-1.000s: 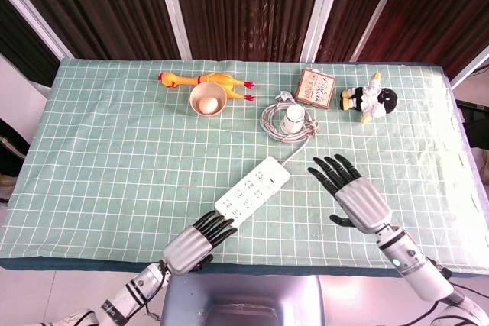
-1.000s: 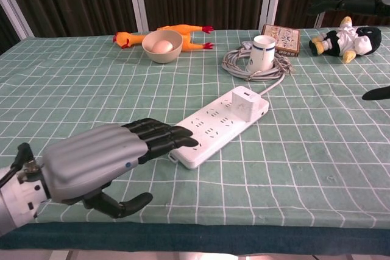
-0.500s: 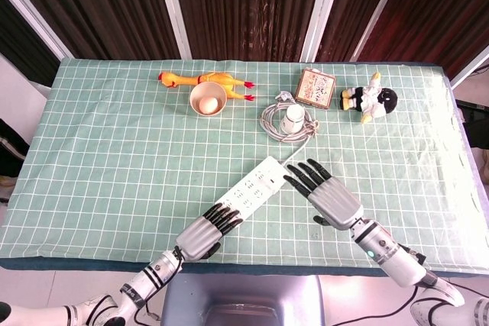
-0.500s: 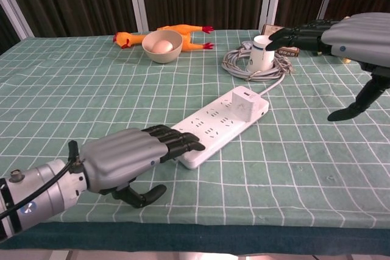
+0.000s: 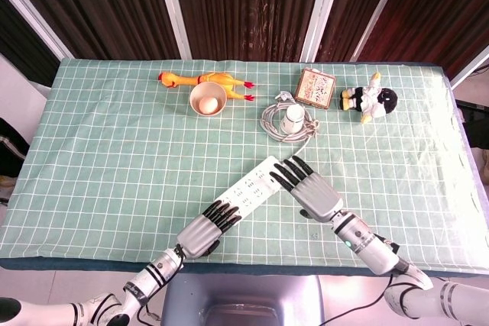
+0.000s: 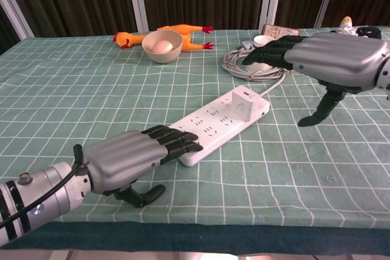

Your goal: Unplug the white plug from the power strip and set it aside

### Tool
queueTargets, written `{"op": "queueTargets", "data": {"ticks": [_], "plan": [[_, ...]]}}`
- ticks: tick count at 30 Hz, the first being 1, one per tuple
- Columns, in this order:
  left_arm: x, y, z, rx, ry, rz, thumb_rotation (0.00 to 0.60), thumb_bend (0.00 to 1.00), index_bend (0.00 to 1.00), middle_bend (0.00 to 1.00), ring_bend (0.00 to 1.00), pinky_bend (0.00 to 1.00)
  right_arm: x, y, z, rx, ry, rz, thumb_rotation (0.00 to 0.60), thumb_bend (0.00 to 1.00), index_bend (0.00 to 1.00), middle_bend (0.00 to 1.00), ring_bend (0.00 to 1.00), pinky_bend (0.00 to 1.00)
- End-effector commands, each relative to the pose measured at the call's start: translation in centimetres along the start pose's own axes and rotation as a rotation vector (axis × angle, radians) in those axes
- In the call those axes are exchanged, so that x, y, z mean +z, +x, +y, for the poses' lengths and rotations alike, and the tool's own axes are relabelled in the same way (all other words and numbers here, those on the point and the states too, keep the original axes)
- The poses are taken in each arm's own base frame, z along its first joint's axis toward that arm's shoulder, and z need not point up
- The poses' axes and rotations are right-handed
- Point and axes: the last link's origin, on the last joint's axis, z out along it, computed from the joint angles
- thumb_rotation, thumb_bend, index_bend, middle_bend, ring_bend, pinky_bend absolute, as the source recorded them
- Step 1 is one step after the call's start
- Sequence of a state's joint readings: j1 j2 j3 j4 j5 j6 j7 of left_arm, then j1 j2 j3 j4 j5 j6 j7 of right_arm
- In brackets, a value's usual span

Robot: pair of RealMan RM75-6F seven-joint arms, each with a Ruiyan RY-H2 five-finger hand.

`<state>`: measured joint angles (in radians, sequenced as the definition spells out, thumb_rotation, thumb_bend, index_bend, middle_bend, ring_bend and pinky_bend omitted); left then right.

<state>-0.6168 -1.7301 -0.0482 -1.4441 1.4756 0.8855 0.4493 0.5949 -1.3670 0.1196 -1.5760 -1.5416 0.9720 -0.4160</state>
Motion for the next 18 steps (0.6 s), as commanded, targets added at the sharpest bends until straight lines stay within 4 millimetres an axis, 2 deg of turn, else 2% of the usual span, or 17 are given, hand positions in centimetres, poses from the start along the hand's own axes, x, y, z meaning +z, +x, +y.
{"op": "queueTargets", "data": {"ticks": [1, 9, 12, 18], "plan": [[0.0, 0.0, 0.0, 0.0, 0.001, -0.001, 0.6, 0.51, 0.0, 0.0, 0.0, 0.0, 0.7, -0.4, -0.4, -0.014, 0.008, 0.013, 0.6, 0.16, 0.22, 0.17, 0.0, 0.04], [-0.2, 0.0, 0.0, 0.01, -0.002, -0.018, 0.6, 0.51, 0.0, 0.0, 0.0, 0.0, 2.7, -1.8, -0.6, -0.038, -0.003, 0.02, 0.6, 0.18, 0.25, 0.2, 0.0, 0.08], [-0.3, 0.2, 0.1, 0.0, -0.007, -0.027, 0.6, 0.52, 0.0, 0.0, 0.0, 0.0, 3.2, -2.2, -0.7, -0.044, -0.001, 0.029, 0.6, 0.23, 0.27, 0.21, 0.02, 0.1], [-0.5, 0.8, 0.3, -0.02, -0.018, -0.028, 0.6, 0.61, 0.0, 0.0, 0.0, 0.0, 3.8, -2.7, -0.8, -0.06, -0.005, 0.019, 0.6, 0.24, 0.29, 0.22, 0.03, 0.11]]}}
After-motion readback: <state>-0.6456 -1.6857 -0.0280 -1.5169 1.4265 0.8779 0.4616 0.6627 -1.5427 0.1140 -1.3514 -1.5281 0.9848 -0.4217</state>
